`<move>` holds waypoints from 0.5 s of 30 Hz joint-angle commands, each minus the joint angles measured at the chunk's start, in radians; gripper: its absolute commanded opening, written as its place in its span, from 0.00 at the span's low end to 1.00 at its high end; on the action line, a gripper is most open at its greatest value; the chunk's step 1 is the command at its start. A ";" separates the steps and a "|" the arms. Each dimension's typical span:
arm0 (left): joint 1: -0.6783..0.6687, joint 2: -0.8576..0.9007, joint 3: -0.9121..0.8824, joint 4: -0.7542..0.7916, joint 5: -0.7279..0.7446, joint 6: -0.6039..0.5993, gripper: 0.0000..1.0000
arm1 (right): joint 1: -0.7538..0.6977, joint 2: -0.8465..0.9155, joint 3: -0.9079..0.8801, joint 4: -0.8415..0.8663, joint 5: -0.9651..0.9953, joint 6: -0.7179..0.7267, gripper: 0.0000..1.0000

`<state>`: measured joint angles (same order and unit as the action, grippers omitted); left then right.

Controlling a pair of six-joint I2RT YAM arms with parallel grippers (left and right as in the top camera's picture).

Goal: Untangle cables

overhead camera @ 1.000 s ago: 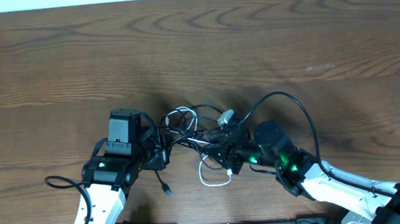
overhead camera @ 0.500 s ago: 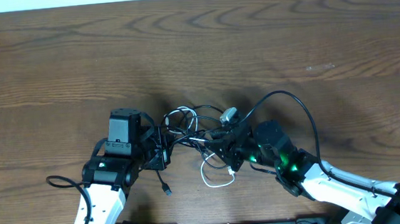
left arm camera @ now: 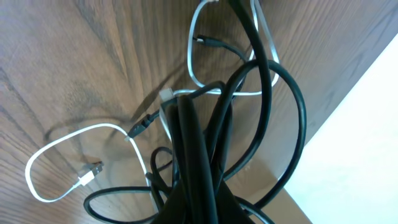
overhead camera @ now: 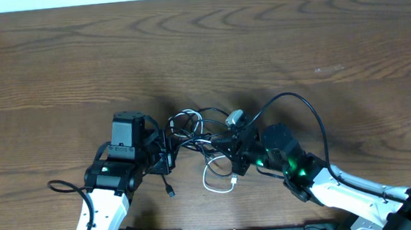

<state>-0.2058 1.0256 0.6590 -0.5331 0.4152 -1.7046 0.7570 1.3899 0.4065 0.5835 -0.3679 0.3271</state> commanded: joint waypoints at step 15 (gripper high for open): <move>-0.003 0.045 0.026 -0.008 -0.069 0.009 0.08 | -0.178 -0.517 0.003 -0.183 -0.057 -0.006 0.01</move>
<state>-0.2058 1.0595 0.6590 -0.5415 0.3599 -1.7016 0.6212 0.9569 0.4065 0.4232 -0.4194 0.3260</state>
